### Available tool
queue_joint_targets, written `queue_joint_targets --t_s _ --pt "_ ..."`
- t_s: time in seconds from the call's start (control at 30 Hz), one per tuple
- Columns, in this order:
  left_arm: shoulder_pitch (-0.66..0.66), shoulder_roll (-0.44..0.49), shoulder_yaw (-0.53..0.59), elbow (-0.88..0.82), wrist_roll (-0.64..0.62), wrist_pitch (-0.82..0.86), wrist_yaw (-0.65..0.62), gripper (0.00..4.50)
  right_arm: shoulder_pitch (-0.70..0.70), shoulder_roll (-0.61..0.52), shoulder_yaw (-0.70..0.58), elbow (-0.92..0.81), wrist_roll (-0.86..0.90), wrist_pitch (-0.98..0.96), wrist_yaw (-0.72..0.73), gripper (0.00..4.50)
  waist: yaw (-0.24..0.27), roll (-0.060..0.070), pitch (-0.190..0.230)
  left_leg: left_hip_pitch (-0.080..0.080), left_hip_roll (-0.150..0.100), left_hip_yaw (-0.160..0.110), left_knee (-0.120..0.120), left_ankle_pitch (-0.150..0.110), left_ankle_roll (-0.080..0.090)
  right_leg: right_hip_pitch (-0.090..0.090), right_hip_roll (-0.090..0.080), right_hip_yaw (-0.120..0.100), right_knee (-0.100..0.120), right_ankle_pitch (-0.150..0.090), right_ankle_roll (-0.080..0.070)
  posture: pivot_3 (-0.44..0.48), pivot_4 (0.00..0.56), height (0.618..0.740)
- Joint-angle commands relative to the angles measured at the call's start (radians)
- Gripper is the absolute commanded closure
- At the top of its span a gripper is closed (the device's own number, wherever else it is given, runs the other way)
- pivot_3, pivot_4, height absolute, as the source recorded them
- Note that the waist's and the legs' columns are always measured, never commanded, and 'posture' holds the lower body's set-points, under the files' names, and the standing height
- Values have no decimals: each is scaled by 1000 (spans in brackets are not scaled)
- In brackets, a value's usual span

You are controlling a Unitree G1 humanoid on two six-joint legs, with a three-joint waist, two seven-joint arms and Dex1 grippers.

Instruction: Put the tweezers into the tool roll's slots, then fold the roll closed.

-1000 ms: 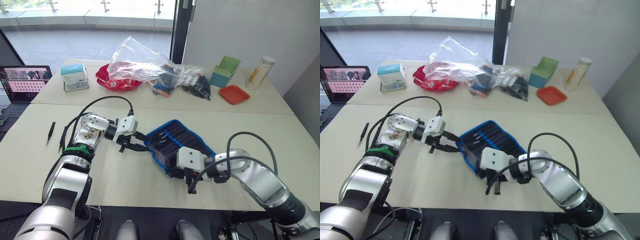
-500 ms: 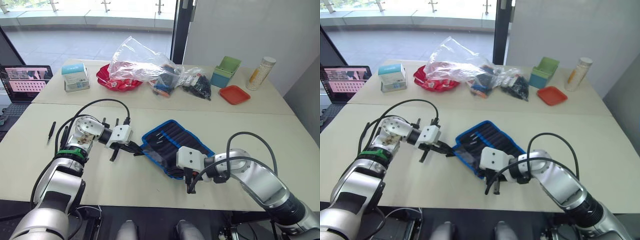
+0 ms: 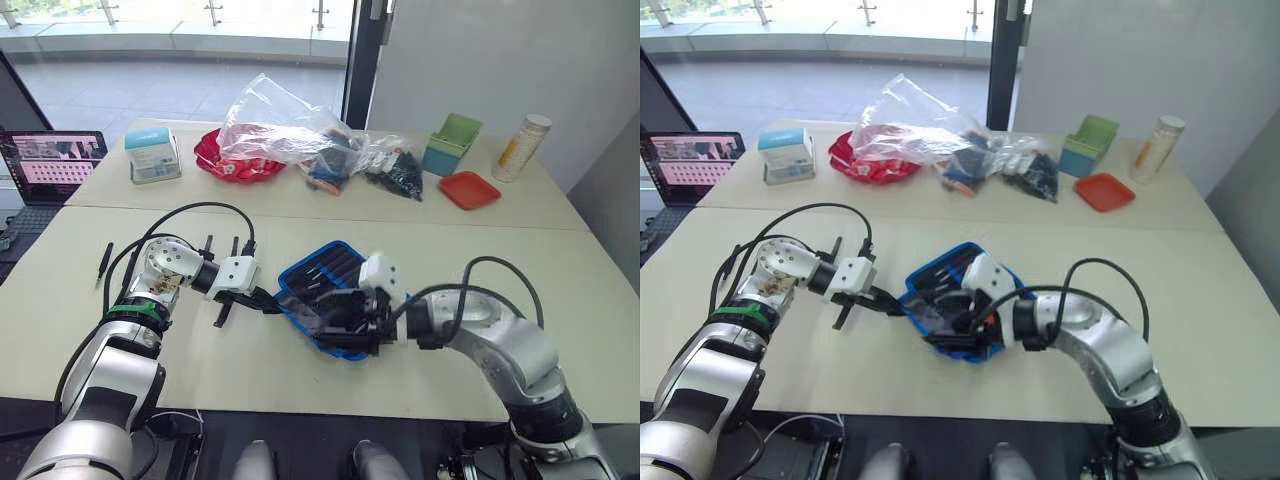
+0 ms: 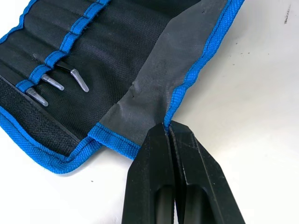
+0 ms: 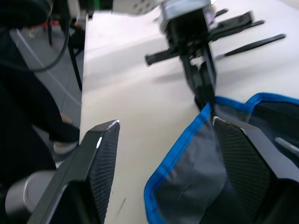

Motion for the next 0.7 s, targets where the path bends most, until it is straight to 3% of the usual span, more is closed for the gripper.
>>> queue_joint_targets --t_s 0.03,0.1,0.33,0.6,0.7 --pt "5 10 1 -19 6 -33 -3 4500 7 68 -13 82 -20 -40 -88 1562 -1 0 0 0 0 0 0 0 0 0 0 0 0 0 0 0 150 717" --pt "3 9 9 -11 17 -44 -3 4500 29 74 39 136 -87 -95 -107 2059 -1 0 0 0 0 0 0 0 0 0 0 0 0 0 0 0 150 717" --pt "2 6 34 1 46 -56 5 4500 80 72 143 220 -177 -163 -112 4491 -1 0 0 -1 0 0 0 0 0 -1 0 0 0 0 0 0 150 717" --pt "22 6 54 -37 43 58 2 4500 98 57 210 290 -252 -86 -164 4491 -3 1 0 1 0 -1 0 0 0 1 0 -1 1 0 0 0 150 717" --pt "31 18 58 -67 22 129 -1 3600 99 60 212 295 -259 -82 -171 4500 -3 1 -1 1 0 -1 0 0 0 1 0 -1 2 0 0 0 150 717"
